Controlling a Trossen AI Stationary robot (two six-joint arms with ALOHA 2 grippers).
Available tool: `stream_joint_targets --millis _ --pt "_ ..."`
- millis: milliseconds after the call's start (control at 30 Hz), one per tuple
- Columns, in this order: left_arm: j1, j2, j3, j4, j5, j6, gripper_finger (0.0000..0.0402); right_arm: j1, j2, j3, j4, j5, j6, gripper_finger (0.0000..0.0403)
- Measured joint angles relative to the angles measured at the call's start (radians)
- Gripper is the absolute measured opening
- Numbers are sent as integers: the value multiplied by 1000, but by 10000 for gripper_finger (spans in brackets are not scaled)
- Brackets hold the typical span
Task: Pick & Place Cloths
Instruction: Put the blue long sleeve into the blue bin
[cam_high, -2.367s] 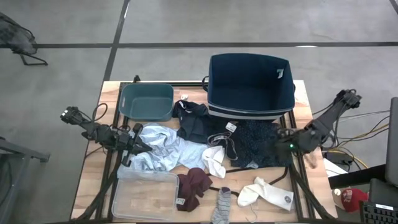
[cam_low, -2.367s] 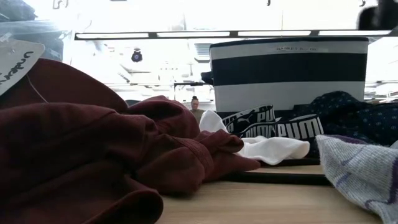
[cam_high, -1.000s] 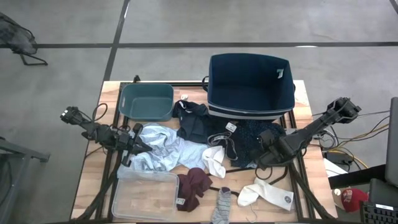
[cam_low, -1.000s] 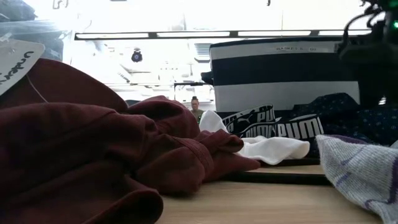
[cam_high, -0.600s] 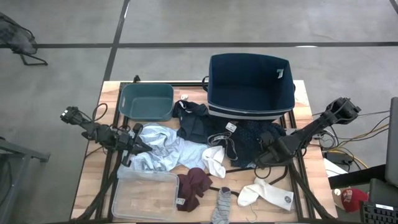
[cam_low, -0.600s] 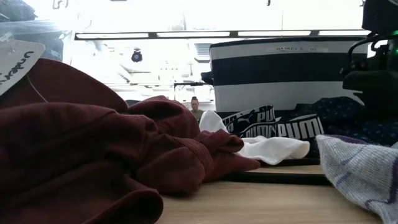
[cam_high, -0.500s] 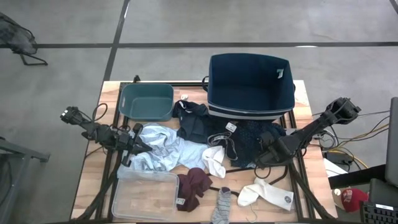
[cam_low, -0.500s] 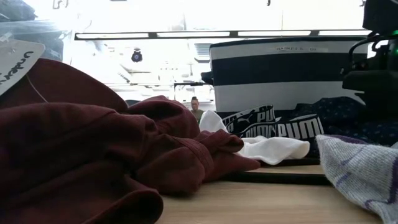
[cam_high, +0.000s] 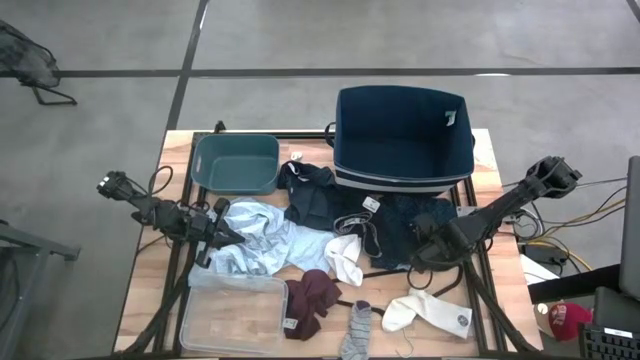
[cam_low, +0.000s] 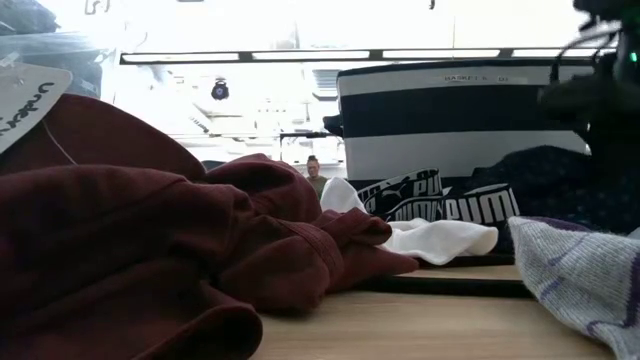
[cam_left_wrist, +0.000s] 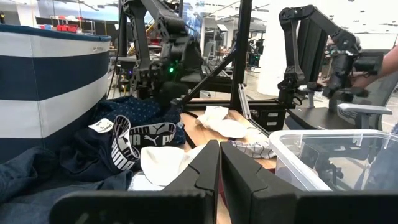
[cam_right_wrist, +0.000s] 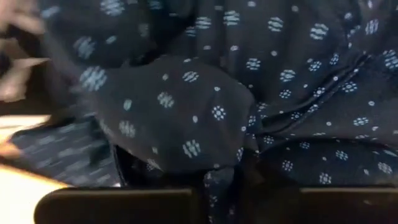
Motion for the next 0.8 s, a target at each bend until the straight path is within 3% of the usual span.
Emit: stream_joint_targets --millis 200,533,800 --pt "0 0 0 0 0 0 19 0 -7 145 -63 40 -65 15" --pt "0 0 0 0 0 0 19 -1 -8 462 -243 334 -169 14" --pt "0 0 0 0 0 0 19 -12 -8 706 -259 493 -398 13"
